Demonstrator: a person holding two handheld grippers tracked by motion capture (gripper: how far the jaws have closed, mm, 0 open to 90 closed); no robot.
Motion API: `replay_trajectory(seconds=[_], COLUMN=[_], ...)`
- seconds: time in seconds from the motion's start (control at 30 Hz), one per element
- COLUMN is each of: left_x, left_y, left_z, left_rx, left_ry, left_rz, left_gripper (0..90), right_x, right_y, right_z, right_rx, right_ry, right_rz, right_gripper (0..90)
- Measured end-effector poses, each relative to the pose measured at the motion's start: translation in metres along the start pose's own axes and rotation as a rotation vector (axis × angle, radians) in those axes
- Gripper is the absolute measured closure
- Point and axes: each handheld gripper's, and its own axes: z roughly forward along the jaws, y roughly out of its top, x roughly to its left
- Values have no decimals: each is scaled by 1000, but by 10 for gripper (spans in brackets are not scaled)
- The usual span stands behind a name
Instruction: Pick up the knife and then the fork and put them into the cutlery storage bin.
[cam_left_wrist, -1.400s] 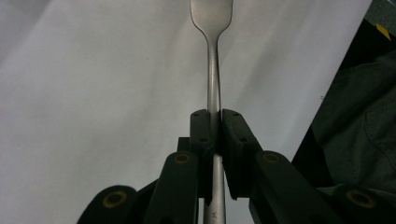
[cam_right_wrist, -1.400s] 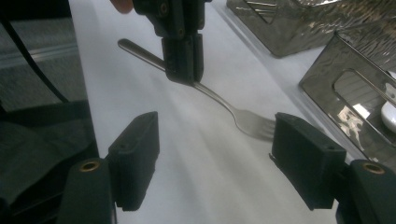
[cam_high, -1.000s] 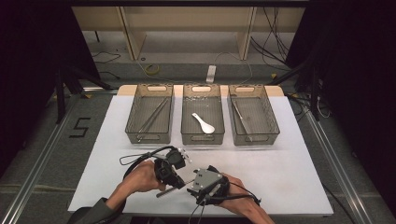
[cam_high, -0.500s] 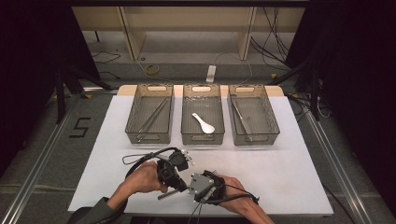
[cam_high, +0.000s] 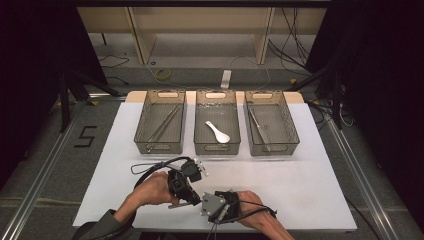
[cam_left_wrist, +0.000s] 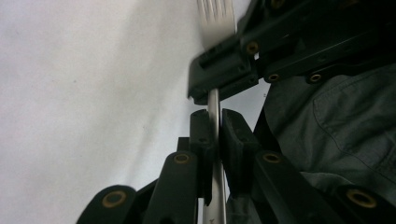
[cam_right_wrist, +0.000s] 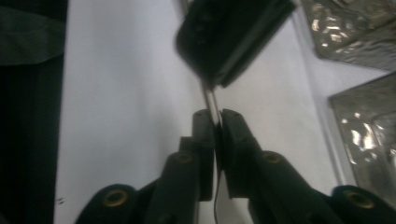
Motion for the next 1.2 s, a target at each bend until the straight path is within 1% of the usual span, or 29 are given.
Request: replay_trajectory(seconds=[0.03, 0.07, 0.1, 0.13, 0.17, 0.23, 0.27, 0.3, 0.33, 0.37, 0.4, 0.43, 0.47, 0.53, 0.6, 0.7, 0.73, 0.77, 0.83, 0.87, 0.9, 0.97, 1.0, 1.03, 1.07, 1.1, 1.13, 1.2], left_x=[0, 0, 0, 1, 1, 2, 3, 4, 4, 4, 6, 7, 8, 10, 12, 17, 18, 19, 21, 22, 23, 24, 24, 25, 25, 26, 26, 26], left_y=[0, 0, 0, 0, 0, -1, -1, -2, -1, -1, -2, -2, -3, -5, -9, -16, -19, -20, -26, -28, -31, -35, -37, -39, -40, -42, -45, -48], left_z=[0, 1, 1, 1, 0, -3, -5, -7, -9, -11, -14, -16, -18, -23, -27, -35, -37, -39, -44, -46, -47, -50, -51, -52, -52, -52, -51, -51], left_rx=[3, 0, -1, -7, -15, -48, -76, -108, -125, -143, -160, -178, -196, -227, -252, -303, -324, -335, -381, -395, -409, -449, -469, -486, -496, -510, -526, -555], left_ry=[0, -3, -4, -8, -7, -6, -3, -3, 4, 20, 41, 48, 62, 88, 100, 130, 140, 146, 158, 167, 174, 201, 204, 208, 210, 210, 209, 223], left_rz=[5, 8, 8, 5, 8, 4, 3, -8, -16, -25, -30, -37, -46, -66, -76, -100, -109, -113, -119, -121, -121, -130, -136, -139, -139, -144, -146, -145], left_gripper=[833, 832, 831, 829, 824, 810, 766, 720, 696, 656, 588, 553, 527, 447, 411, 361, 349, 336, 324, 316, 308, 288, 276, 269, 264, 252, 239, 233], right_x=[0, 0, 0, 0, -1, -3, -4, -5, -7, -8, -9, -10, -10, -11, -11, -15, -17, -19, -23, -26, -27, -32, -35, -36, -39, -42, -45, -51], right_y=[0, 0, 0, 0, 0, -1, -3, -4, -5, -7, -8, -9, -10, -11, -13, -18, -20, -21, -24, -27, -29, -33, -35, -37, -39, -41, -44, -49], right_z=[1, 1, -1, -1, -1, -2, -3, -3, -3, -4, -4, -6, -6, -8, -8, -10, -11, -12, -15, -16, -18, -21, -22, -23, -25, -26, -27, -31], right_rx=[-4, -5, 12, 17, 12, 11, 7, 11, 18, 21, 16, 20, 17, 25, 44, 46, 44, 47, 49, 50, 57, 55, 50, 51, 53, 51, 51, 53], right_ry=[17, 16, 21, 23, 18, 13, 4, -3, -8, -5, -17, -16, -28, -34, -38, -42, -53, -58, -60, -71, -68, -79, -86, -92, -97, -101, -104, -116], right_rz=[2, 1, -23, -21, -26, -12, -13, 2, 13, 7, 19, 24, 25, 23, 27, 43, 46, 57, 74, 82, 104, 129, 148, 178, 200, 212, 236, 280], right_gripper=[880, 881, 882, 882, 882, 882, 883, 883, 883, 883, 883, 883, 883, 883, 882, 883, 882, 882, 883, 882, 882, 882, 882, 882, 882, 882, 882, 882])
